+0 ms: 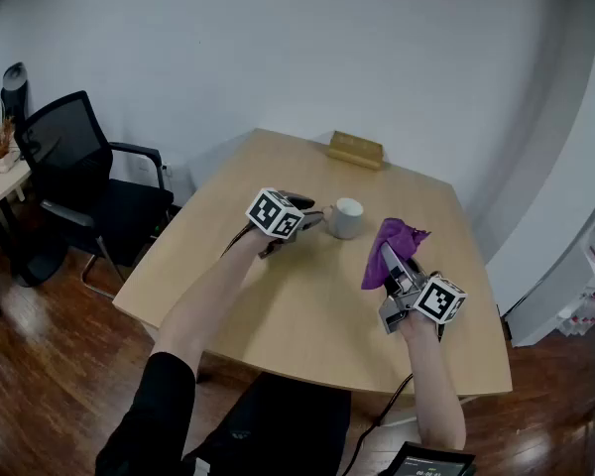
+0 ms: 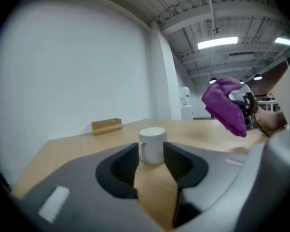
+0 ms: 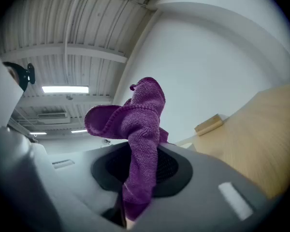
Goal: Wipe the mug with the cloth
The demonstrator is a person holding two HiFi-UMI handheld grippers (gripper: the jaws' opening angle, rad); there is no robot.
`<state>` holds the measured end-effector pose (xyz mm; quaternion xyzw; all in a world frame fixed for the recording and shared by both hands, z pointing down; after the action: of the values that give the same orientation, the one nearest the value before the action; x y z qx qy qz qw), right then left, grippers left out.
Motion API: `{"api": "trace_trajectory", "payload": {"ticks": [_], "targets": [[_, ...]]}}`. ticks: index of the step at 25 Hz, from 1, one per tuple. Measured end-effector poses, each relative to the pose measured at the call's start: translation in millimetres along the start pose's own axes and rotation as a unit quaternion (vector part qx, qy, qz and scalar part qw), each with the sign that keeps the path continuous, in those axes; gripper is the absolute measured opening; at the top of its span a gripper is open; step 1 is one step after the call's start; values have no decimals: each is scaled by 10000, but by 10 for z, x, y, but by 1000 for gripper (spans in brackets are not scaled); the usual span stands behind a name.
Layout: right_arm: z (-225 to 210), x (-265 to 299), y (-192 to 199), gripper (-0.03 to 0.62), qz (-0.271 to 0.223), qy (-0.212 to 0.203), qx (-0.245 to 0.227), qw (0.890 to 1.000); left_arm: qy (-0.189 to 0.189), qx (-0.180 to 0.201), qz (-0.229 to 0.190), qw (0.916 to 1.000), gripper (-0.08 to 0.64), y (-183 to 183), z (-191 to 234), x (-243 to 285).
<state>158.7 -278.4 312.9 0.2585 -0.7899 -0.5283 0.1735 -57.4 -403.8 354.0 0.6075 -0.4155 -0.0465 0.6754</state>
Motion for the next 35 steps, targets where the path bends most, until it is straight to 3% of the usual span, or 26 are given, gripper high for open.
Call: {"api": "trace_trajectory", "payload": {"ticks": [3,9,15,18,22,25,27,30,33,35], "targets": [[-179,139,-16,77,-45,-207,59,9998,168,176,36,9997,205,5,87,254],[-387,220,-13,77,-363,-520,105,9979,596,655,210,9958,213,17,207,601],[-399,73,-83,77,-425,-398,-73,9983,910,1003,150,9907,206,-11,244,702],[-392,27,-68,77,-483,-358,-48,9982,934,1123,211,9891,93,44,194,667],[-440,68,-74,77,-382,-409,-7,9984,1006,717,302,9919,78,9,137,620],[-465,64,-54,77,-270,-289,-34,9992,1420,-95,123,9897,78,70,-49,494],[-492,63,-59,77,-157,-88,-95,9998,1951,-1126,-180,9741,78,114,-163,395],[-460,117,-10,77,102,73,-268,9996,2516,-2486,-630,9332,78,130,-299,220],[-315,191,59,77,349,122,-580,9976,2772,-3220,-1031,8994,74,134,-412,68],[-190,238,97,77,551,180,-899,9943,2872,-3407,-1197,8872,71,120,-522,6]]}}
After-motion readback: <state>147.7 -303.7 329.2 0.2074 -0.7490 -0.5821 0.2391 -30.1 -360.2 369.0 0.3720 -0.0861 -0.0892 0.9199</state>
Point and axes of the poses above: the fingertips, and each gripper's own axes: x forward along the fingers, z to its left, y out of its underside, the point moved 5 cm from there along -x, backward along the fingers, and after that the axes turned 14 degrees about z, right-handed, at the moved point
